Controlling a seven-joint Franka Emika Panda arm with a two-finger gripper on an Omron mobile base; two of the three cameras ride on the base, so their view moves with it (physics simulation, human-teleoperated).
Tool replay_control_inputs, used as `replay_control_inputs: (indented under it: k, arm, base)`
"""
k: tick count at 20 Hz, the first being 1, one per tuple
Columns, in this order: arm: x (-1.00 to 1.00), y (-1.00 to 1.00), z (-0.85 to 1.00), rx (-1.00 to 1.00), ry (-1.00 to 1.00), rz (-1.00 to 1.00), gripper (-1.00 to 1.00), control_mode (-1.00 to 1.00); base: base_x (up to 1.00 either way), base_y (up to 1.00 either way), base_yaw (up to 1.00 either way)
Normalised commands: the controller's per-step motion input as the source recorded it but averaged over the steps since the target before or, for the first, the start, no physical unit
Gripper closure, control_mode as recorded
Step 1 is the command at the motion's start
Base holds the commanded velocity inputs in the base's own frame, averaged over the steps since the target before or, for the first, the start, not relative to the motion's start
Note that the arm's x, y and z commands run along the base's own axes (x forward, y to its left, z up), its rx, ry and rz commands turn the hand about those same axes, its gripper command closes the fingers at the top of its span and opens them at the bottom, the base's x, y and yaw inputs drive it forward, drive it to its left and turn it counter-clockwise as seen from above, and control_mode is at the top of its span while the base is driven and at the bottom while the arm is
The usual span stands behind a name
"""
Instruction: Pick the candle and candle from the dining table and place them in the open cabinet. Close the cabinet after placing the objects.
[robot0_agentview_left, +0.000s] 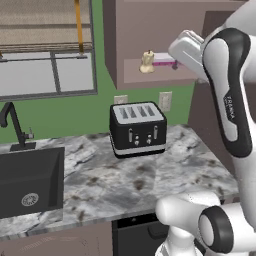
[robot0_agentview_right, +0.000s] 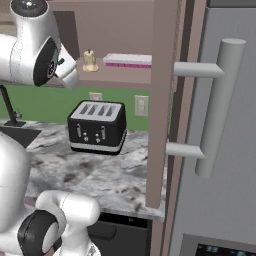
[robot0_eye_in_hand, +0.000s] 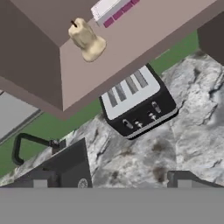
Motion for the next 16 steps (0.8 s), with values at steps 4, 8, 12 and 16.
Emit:
replay_control_inputs:
  k: [4,8,12,16]
  arm:
    - [-0.86,-0.21,-0.08,-0.22,-0.09,0.0,-1.0,-1.0]
    - [-0.83,-0.21,-0.03,-0.21,-0.08,0.0,-1.0,-1.0]
    - [-0.81,-0.21,-0.01,-0.17,-0.08,0.0,-1.0,-1.0]
    - [-0.74,-0.19,-0.07,-0.18,-0.07,0.0,-1.0,-1.0]
  base:
    - [0.0,0.0,0.0]
    - [0.0,0.0,0.0]
    - [0.0,0.0,0.0]
    - [0.0,0.0,0.0]
